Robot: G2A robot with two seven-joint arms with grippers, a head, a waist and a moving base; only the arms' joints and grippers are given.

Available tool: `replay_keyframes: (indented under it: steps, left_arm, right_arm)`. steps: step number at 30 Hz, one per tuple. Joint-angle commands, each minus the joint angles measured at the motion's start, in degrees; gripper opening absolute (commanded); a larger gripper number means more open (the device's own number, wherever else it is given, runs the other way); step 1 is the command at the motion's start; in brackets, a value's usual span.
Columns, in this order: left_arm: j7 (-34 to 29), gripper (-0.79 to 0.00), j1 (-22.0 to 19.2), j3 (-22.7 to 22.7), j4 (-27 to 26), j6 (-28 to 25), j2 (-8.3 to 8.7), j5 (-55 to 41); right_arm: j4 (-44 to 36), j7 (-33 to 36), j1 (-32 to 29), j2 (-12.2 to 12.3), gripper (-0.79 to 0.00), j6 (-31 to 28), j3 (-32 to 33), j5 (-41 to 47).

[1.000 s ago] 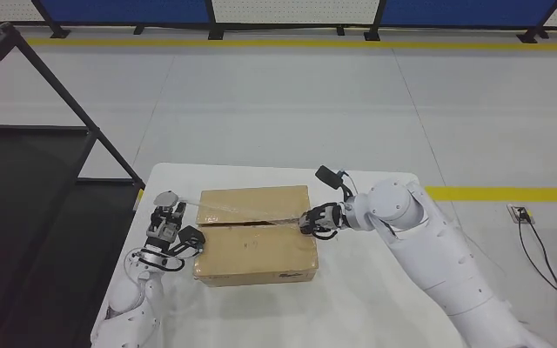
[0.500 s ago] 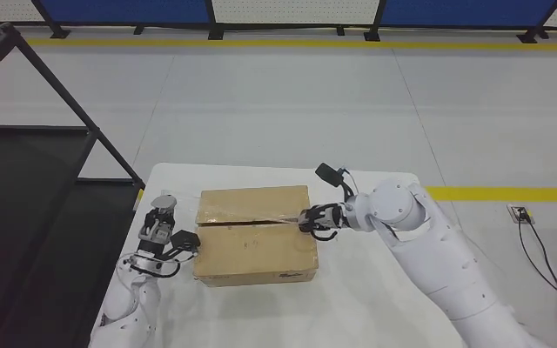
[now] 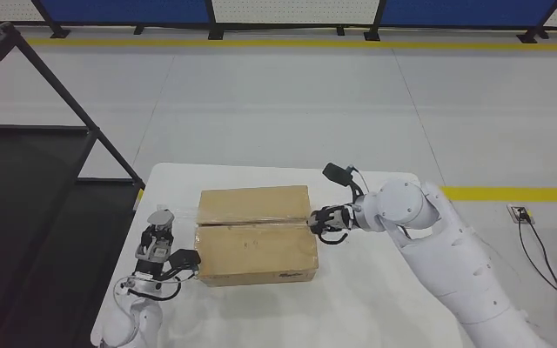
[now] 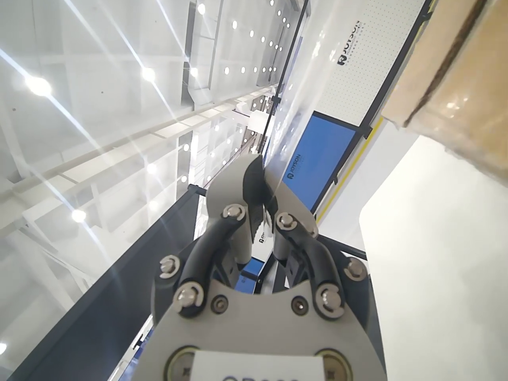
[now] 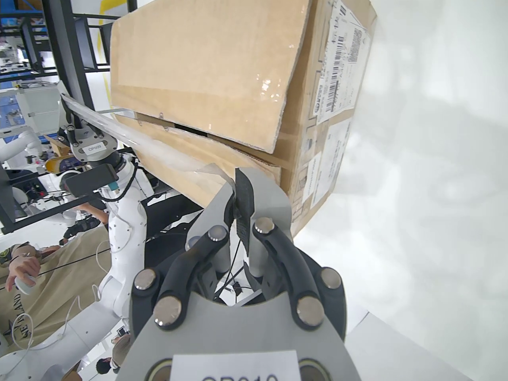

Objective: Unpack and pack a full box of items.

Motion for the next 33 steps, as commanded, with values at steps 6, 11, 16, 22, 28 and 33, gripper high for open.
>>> replay_keyframes:
  steps: [6, 11, 16, 22, 28, 33]
  left_arm:
    - [-3.10, -0.785, 1.11, 2.08, 0.27, 2.86, -0.15, 2.69]
    - [-4.85, -0.785, 1.21, 3.19, 1.32, 4.08, -0.20, 4.02]
    - [-6.14, -0.785, 1.14, 4.12, 2.24, 4.31, -0.21, 4.88]
    - [-7.71, -0.785, 0.70, 5.24, 3.47, 4.42, -0.28, 5.17]
    - [-8.70, -0.785, 0.09, 6.20, 4.65, 4.70, -0.32, 5.35]
    - [-9.77, -0.314, -0.40, 6.95, 5.24, 5.18, -0.39, 5.44]
  right_arm:
    - [1.70, -0.99, 0.50, -0.23, -0.785, 0.87, -0.90, -0.24]
    - [2.03, -3.43, 0.55, -0.30, -0.785, 0.91, -1.02, -0.99]
    - [1.55, -3.77, -0.20, -0.17, -0.785, 1.49, -0.90, -1.24]
    - [2.27, -2.84, 0.09, -0.15, -0.785, 2.40, -1.19, -1.56]
    - [2.86, -2.67, 0.31, -0.21, -0.785, 2.63, -1.61, -1.75]
    - [3.64, -3.00, 0.59, -0.34, -0.785, 2.79, -1.93, -1.73]
